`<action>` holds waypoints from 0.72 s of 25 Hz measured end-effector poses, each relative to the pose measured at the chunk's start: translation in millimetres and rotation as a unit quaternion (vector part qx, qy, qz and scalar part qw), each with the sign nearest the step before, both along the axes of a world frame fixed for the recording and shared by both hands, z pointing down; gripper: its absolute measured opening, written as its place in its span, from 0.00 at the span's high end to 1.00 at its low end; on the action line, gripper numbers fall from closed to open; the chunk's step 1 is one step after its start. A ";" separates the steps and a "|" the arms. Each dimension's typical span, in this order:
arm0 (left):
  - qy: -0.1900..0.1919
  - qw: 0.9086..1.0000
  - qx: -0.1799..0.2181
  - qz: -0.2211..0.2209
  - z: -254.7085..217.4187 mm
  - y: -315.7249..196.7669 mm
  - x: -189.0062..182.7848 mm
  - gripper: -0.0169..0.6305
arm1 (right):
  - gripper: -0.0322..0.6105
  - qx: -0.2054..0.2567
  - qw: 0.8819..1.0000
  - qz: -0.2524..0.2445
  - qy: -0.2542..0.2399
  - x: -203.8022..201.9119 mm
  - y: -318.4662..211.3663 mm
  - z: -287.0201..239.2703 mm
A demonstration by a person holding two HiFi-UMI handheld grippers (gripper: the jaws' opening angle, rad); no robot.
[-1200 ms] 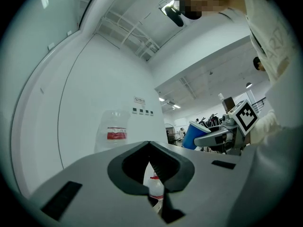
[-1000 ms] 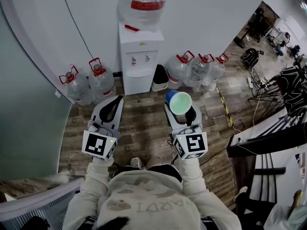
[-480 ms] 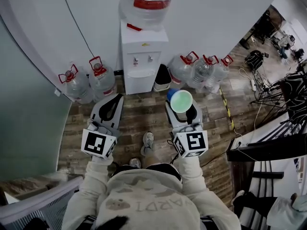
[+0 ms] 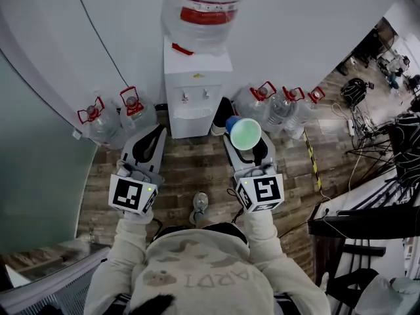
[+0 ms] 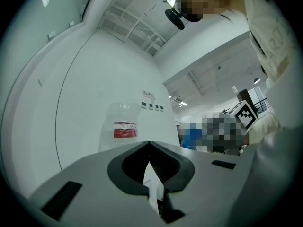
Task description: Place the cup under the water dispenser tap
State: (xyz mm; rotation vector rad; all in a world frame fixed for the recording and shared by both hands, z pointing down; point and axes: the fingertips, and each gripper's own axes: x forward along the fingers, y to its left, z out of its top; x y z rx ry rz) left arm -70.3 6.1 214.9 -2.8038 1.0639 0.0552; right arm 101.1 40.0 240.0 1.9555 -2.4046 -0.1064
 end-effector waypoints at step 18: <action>-0.008 0.998 0.008 -0.056 -3.0 -87.2 63.2 0.97 | 0.51 -0.004 0.998 -0.070 -0.002 62.2 -109.5 6.0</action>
